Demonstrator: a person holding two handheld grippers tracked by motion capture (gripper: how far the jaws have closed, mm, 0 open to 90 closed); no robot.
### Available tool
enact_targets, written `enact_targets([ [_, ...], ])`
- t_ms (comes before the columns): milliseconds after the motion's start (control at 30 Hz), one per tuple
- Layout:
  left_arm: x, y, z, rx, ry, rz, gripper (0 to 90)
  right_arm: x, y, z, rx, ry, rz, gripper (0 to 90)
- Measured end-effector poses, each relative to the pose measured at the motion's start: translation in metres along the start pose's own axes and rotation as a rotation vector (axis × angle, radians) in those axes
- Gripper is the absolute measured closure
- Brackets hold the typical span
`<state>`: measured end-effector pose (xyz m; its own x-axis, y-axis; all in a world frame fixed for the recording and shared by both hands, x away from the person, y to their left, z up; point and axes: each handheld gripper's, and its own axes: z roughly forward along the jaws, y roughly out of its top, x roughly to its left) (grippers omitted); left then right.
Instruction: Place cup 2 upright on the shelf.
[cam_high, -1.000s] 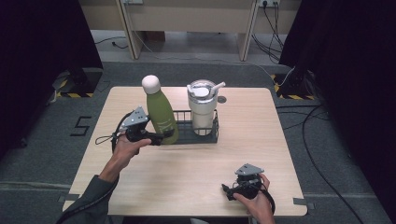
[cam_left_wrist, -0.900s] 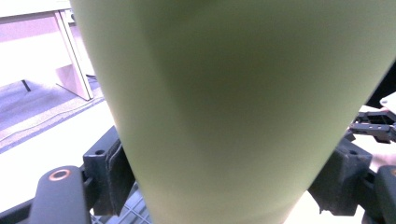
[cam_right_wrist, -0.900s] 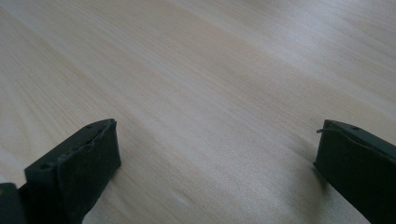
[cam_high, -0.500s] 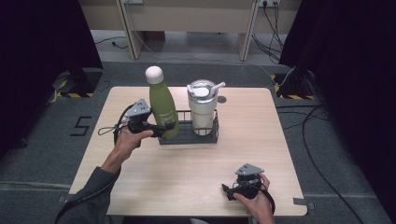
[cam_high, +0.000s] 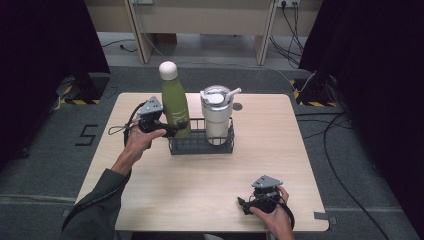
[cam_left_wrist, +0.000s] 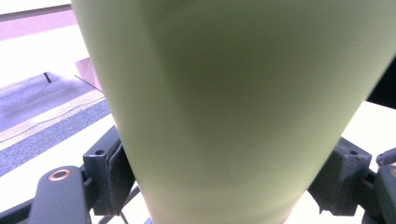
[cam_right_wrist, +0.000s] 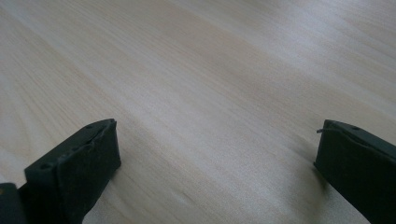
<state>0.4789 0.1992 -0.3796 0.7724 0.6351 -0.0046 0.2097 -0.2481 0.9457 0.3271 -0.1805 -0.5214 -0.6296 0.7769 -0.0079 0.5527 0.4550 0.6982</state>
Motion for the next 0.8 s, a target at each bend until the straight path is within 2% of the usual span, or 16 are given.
enact_targets([
  [100, 0.003, 0.000, 0.004, -0.001, 0.003, -0.011, 20.6, 0.000, 0.000, 0.000, 0.000, 0.000, -0.001, 0.3],
  [333, 0.008, -0.002, 0.016, 0.015, 0.027, -0.007, 20.6, 0.000, 0.000, 0.000, 0.000, 0.000, 0.000, 0.3],
  [433, 0.011, -0.005, 0.021, 0.012, 0.025, -0.025, 20.6, 0.000, 0.000, 0.000, 0.000, 0.000, 0.000, 0.3],
  [667, 0.015, -0.013, 0.027, 0.020, 0.038, -0.028, 20.6, 0.000, 0.000, 0.000, 0.000, 0.000, 0.000, 0.3],
  [800, 0.016, -0.019, 0.031, 0.022, 0.043, -0.044, 20.6, 0.000, 0.000, 0.000, 0.000, 0.000, 0.000, 0.3],
])
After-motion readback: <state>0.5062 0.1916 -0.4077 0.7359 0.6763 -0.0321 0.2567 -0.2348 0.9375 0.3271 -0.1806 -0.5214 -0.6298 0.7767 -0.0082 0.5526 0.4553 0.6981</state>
